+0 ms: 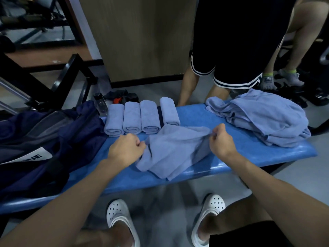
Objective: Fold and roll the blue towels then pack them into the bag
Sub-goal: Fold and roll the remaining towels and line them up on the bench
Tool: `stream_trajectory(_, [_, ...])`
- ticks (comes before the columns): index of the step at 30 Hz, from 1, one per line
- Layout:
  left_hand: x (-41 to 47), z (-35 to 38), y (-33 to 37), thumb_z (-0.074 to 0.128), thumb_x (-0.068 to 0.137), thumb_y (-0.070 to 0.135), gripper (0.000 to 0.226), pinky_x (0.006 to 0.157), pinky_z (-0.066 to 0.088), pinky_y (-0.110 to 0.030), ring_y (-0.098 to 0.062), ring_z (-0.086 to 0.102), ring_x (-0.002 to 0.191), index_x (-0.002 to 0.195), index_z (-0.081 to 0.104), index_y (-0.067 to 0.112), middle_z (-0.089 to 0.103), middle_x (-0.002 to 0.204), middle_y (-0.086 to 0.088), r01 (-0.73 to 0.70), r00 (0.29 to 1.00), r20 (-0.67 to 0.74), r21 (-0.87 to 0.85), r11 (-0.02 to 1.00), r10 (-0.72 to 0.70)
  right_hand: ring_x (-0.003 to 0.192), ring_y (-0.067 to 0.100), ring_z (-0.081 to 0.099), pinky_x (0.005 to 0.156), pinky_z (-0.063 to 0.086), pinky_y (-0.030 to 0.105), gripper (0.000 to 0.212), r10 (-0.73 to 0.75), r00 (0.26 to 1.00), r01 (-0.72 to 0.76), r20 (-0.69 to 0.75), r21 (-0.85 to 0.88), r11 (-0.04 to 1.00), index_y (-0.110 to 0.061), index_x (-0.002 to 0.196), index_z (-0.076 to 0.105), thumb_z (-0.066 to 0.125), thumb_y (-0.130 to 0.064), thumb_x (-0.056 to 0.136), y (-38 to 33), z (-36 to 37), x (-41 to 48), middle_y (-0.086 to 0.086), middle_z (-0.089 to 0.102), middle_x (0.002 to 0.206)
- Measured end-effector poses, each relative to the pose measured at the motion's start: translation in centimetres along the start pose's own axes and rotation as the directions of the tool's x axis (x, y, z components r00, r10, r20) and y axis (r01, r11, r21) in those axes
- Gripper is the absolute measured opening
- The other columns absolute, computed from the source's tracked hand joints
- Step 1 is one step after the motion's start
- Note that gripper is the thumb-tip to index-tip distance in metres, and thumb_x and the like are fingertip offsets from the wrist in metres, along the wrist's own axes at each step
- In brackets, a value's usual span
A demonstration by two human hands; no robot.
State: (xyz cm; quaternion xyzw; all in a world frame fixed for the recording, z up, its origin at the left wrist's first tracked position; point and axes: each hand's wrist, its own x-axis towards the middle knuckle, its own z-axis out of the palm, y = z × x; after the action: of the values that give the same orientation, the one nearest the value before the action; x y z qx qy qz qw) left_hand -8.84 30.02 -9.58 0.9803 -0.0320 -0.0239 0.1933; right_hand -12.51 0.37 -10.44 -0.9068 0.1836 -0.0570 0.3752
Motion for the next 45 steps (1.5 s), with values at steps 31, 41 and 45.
stream_trajectory(31, [-1.3,5.4,2.9,0.066,0.089,0.044,0.027,0.074,0.051,-0.027,-0.01,0.063,0.08,0.092,0.065,0.017,0.069,0.086,0.006,-0.082,0.955,0.24,-0.346,0.935,0.173,0.072,0.026,0.049,0.067,0.04,0.037,0.025,0.263,0.962,-0.272,0.07,0.224,0.936,-0.008,0.075,0.054,0.052,-0.023,0.096,4.7,-1.8,-0.2,0.007,0.05,0.067])
stream_trajectory(41, [0.8,2.8,5.6,0.056,0.098,0.017,0.012,0.047,0.029,-0.02,-0.006,0.028,0.046,0.089,0.052,0.01,0.037,0.057,0.004,-0.032,0.999,-0.048,-0.65,0.76,0.001,0.076,0.023,0.053,0.066,0.044,0.035,0.027,0.146,0.988,-0.15,0.042,0.41,0.9,-0.017,0.095,0.065,0.051,0.006,0.092,2.3,-2.8,0.5,0.012,0.061,0.095])
stream_trajectory(45, [1.3,-2.8,7.4,0.052,0.1,0.018,0.015,0.044,0.025,-0.018,-0.006,0.025,0.047,0.091,0.046,0.007,0.03,0.059,0.002,-0.224,0.962,-0.271,-0.682,0.696,0.044,0.088,0.017,0.058,0.075,0.047,0.031,0.035,0.02,0.998,0.017,-0.06,0.558,0.83,-0.022,0.095,0.066,0.05,0.008,0.09,-1.5,-4.8,1.5,0.003,0.066,0.098])
